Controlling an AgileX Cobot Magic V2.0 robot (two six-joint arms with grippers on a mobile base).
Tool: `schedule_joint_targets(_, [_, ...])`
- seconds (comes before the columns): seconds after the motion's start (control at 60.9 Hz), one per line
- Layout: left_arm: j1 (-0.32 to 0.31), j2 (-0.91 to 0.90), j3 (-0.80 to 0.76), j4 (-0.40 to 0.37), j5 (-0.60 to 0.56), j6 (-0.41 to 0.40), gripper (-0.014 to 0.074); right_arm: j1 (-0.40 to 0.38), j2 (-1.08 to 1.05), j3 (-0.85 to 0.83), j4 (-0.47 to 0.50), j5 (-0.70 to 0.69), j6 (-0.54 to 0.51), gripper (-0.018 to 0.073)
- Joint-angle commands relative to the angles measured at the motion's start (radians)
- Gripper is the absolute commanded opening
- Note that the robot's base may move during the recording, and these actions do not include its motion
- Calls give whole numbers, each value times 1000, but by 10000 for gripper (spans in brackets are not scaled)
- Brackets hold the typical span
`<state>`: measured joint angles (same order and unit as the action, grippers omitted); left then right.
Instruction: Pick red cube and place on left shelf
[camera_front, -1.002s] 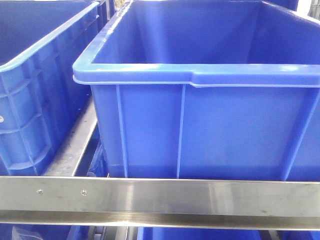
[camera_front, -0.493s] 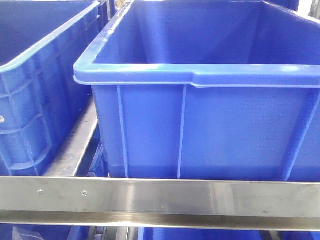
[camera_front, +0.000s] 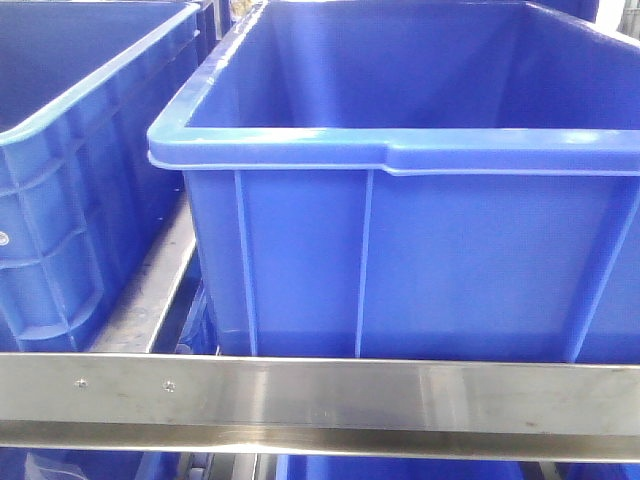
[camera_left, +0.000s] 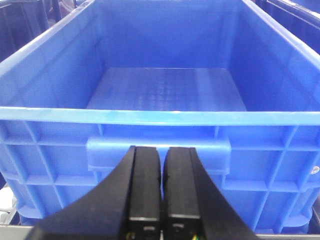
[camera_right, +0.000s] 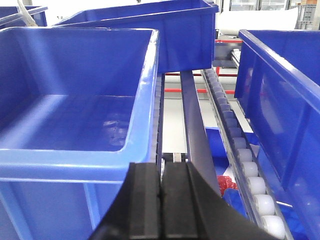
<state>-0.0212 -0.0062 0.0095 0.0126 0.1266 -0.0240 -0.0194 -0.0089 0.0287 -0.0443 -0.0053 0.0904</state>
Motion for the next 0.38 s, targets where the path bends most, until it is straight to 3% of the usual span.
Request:
schedule_joint_targets(0.0, [-1, -15, 23, -5, -88, -1, 102, -4, -22, -16, 0, -94, -10, 39])
schedule_joint_targets(0.361, [-1, -15, 23, -5, -88, -1, 102, -4, -22, -16, 0, -94, -10, 39])
